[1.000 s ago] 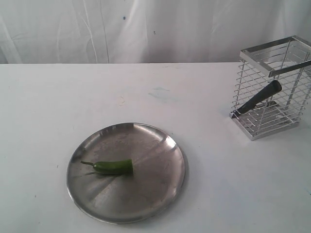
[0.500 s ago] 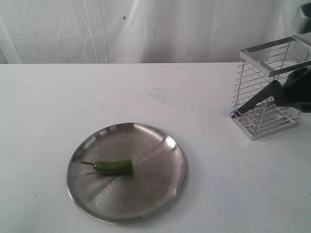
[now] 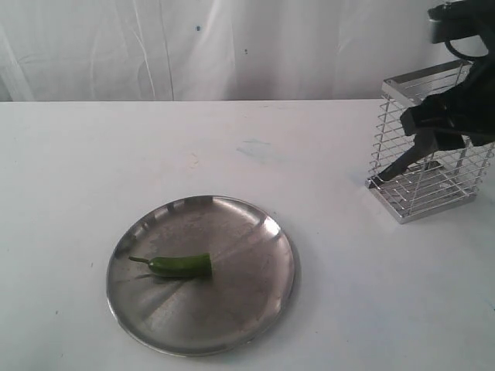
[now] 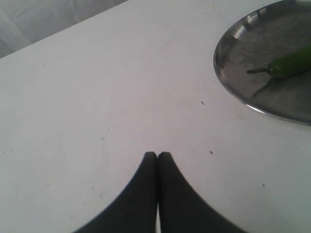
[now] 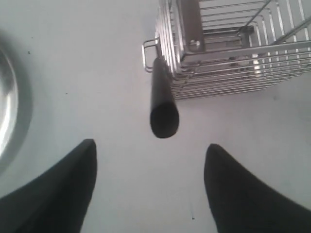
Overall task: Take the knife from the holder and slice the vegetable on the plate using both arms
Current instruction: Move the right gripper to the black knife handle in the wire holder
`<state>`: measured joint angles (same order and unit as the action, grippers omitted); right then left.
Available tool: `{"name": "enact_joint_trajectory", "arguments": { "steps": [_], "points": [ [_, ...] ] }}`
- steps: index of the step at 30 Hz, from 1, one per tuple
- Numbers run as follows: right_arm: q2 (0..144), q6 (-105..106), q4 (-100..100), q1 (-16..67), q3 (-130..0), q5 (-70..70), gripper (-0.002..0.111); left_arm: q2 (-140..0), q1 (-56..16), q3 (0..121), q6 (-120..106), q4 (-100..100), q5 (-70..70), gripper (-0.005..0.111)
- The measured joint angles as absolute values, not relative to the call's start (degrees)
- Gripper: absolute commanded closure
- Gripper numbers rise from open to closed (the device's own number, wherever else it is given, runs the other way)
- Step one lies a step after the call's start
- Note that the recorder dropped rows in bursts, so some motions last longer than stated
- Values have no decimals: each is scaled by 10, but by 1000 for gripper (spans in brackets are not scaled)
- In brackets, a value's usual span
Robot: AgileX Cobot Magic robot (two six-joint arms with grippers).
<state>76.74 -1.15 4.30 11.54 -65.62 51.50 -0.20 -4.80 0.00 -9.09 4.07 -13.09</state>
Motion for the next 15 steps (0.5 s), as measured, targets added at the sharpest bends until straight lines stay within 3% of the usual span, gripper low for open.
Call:
{"name": "enact_joint_trajectory", "arguments": {
  "steps": [15],
  "points": [
    [767,-39,79,115,-655,495,48,-2,-48,0,-91,41,-131,107]
  ]
}}
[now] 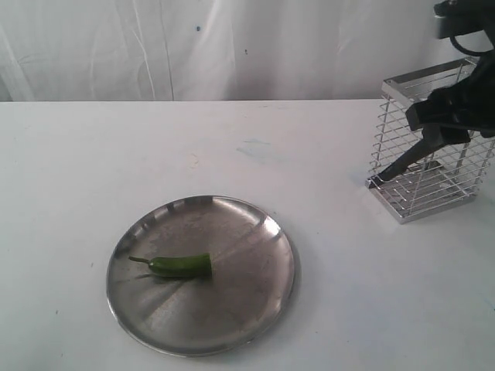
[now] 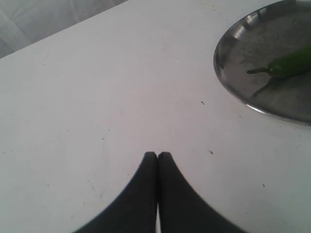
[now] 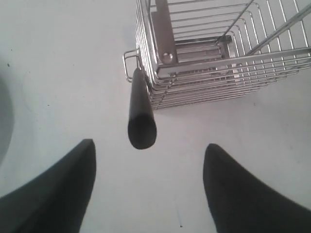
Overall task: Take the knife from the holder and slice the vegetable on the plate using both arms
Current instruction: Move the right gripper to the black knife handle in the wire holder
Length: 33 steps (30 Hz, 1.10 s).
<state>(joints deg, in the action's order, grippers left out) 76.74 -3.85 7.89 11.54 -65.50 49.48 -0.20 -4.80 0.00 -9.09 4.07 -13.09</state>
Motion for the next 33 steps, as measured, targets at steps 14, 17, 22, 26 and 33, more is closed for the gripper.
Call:
{"name": "enact_joint_trajectory", "arguments": {
  "steps": [14,17,22,26,33],
  "points": [
    [787,-49,82,115,-634,455,48,-2,-48,0,-91,41,-131,107],
    [798,-49,83,115,-633,451,48,-2,-48,0,-91,41,-131,107],
    [814,-49,83,115,-629,449,48,-2,-48,0,-91,41,-131,107],
    [814,-49,84,115,-628,445,48,-2,-48,0,-91,41,-131,107],
    [830,-49,84,115,-628,437,48,-2,-48,0,-91,41,-131,107]
  ]
}}
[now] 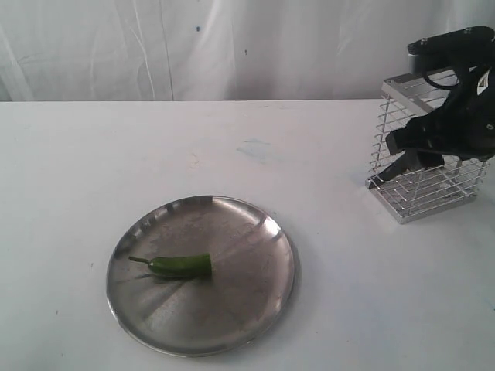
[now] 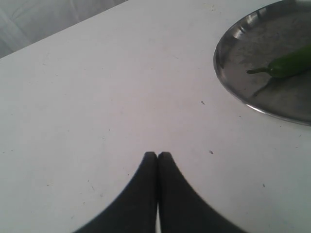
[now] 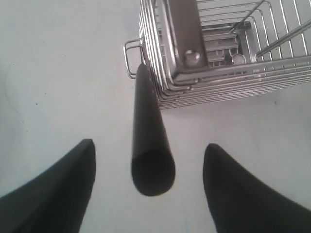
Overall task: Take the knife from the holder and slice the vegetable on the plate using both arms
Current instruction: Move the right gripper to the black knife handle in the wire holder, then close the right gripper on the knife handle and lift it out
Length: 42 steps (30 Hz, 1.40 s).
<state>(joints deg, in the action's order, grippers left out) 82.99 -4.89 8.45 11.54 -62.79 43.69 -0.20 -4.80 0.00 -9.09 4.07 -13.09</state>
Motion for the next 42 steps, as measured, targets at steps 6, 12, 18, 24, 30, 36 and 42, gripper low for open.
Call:
{"name": "enact_joint_trajectory", "arguments": {
  "steps": [6,12,18,24,30,36,42],
  "points": [
    [834,-50,84,115,-628,414,48,-2,-48,0,-91,41,-131,107],
    [852,-50,84,115,-628,394,48,-2,-48,0,-91,41,-131,107],
    [855,-50,84,115,-628,366,48,-2,-48,0,-91,41,-131,107],
    [855,-50,84,115,-628,354,48,-2,-48,0,-91,41,-131,107],
    [855,-50,84,115,-628,353,48,-2,-48,0,-91,41,-131,107],
    [867,-50,84,115,-628,355,48,-2,-48,0,-91,41,-131,107],
    [877,-50,83,115,-628,357,48,-2,-48,0,-91,41,-131,107]
  ]
}}
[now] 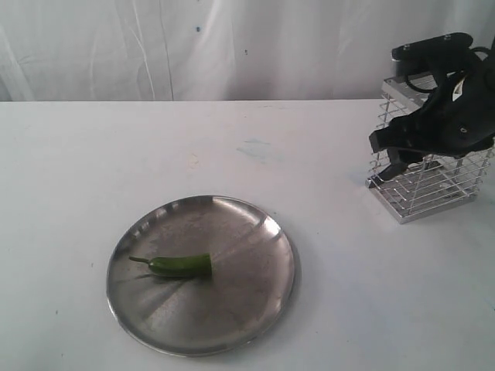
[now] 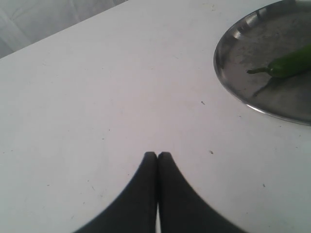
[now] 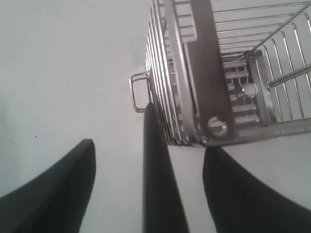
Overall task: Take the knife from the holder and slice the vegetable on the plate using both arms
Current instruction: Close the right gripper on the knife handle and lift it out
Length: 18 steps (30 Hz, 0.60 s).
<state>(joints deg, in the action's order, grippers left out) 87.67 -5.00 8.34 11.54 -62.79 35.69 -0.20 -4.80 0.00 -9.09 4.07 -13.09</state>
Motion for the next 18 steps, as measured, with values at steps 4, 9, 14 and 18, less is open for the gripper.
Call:
{"name": "enact_joint_trajectory", "arguments": {
  "steps": [4,9,14,18],
  "points": [
    [878,-50,82,115,-628,344,56,-2,-48,0,-91,41,-131,107],
    [893,-51,82,115,-628,340,76,-2,-48,0,-91,41,-131,107],
    [899,-64,82,115,-628,338,92,-2,-48,0,-91,41,-131,107],
    [899,-65,80,115,-628,338,98,-2,-48,0,-91,41,-131,107]
  ]
}}
